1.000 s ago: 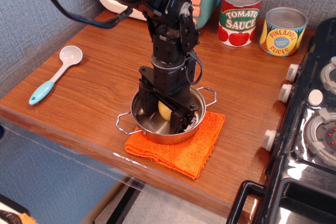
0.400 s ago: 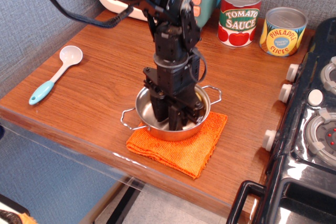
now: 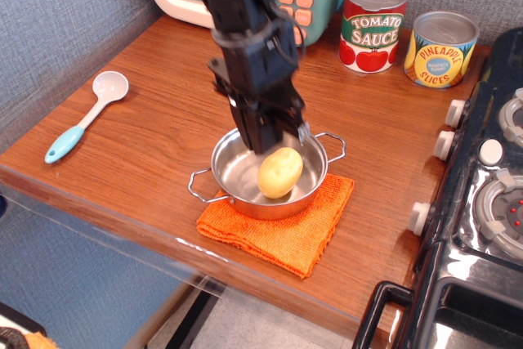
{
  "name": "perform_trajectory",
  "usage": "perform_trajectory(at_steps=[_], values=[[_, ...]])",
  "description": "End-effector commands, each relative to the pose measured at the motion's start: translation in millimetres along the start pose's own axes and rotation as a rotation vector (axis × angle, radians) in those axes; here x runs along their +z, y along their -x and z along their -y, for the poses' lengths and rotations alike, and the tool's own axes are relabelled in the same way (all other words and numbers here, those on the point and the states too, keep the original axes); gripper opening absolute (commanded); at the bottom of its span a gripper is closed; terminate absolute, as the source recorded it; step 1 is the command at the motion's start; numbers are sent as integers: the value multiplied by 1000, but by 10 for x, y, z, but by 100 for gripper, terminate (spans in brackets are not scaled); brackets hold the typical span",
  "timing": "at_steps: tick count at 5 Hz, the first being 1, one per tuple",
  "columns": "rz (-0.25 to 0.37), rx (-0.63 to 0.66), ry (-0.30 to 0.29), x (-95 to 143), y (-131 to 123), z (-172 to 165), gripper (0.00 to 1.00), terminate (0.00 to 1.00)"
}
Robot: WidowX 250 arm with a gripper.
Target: Move the vegetable to the front of the oven.
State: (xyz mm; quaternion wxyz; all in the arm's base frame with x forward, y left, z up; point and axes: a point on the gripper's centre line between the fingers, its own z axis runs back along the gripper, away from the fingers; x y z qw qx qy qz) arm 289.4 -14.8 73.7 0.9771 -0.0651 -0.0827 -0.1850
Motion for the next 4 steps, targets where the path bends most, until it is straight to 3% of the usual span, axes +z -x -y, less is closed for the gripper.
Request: perform_trajectory(at_steps=[1, 4], values=[[-34, -17, -41, 56, 88, -120, 100, 0], [-73, -11, -85, -281, -1, 70, 100, 0]])
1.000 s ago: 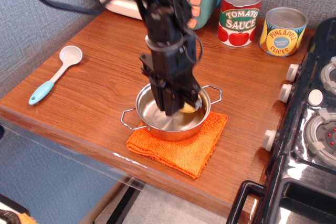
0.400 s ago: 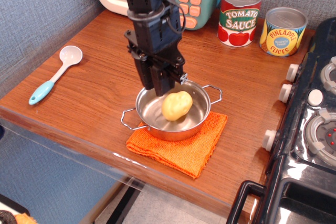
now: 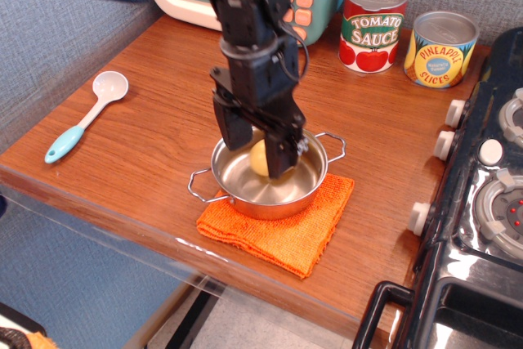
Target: Move the vegetable to the front of the oven.
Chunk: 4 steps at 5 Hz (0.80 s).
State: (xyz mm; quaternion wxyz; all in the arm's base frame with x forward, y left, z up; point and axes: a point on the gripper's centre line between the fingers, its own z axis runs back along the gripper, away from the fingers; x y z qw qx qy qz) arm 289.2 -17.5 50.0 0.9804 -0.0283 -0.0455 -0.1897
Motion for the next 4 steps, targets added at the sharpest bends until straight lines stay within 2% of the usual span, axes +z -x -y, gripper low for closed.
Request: perform_trajectory(at_steps=[1, 2, 3, 4], values=[[8, 13, -42, -165, -176, 54, 100, 0], [-4, 27, -48, -275, -267, 0, 100, 0], [-10, 30, -42, -303, -264, -26, 0, 0], [16, 9, -20, -151, -242, -4, 0, 0]])
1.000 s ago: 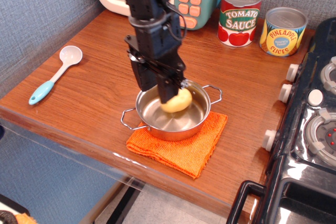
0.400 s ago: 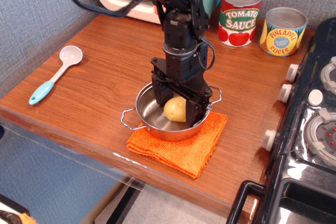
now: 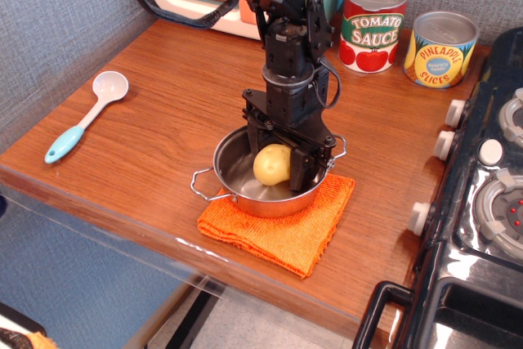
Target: Move the vegetable to the front of the oven.
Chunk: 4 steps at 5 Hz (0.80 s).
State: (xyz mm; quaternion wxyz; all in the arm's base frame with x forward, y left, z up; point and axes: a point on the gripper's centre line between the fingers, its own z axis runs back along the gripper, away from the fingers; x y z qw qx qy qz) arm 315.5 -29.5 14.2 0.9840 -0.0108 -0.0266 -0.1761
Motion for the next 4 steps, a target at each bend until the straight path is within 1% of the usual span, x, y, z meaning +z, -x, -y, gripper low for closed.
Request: perform_trajectory(at_steps=[1, 2, 3, 4], values=[[108, -35, 44, 514, 57, -45, 0, 0], [208, -13, 72, 939, -47, -208, 0, 0], [282, 98, 12, 1240, -229, -687, 0, 0], [256, 203, -46, 1121, -277, -1203, 0, 0]])
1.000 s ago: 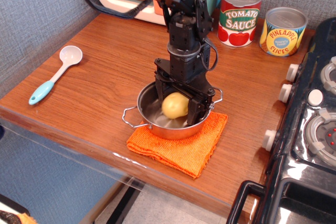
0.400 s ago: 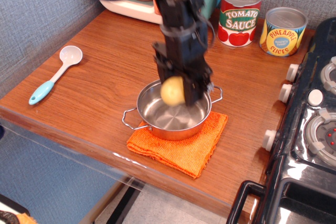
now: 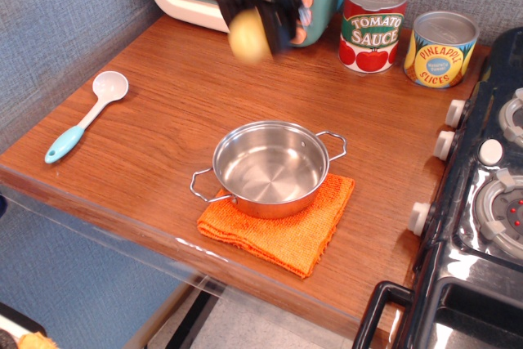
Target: Move the vegetable to the front of the oven.
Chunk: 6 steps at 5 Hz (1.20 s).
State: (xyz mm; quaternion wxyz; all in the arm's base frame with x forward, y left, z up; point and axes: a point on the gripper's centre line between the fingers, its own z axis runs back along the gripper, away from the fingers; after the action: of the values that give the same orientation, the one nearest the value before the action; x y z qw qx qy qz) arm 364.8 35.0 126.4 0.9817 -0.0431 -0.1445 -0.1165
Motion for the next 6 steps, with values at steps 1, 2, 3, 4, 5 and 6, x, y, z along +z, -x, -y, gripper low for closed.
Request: perform_trajectory(at_steps=[1, 2, 3, 4, 5, 6], values=[[-26, 126, -111, -243, 0, -707, 0, 0], [-73, 134, -144, -435, -5, -802, 0, 0], [-109, 163, -164, -653, 38, -895, 0, 0], [-151, 191, -177, -862, 70, -983, 0, 0], [-179, 198, -181, -983, 95, -1039, 0, 0], [-189, 196, -181, -989, 115, -1045, 100, 0]])
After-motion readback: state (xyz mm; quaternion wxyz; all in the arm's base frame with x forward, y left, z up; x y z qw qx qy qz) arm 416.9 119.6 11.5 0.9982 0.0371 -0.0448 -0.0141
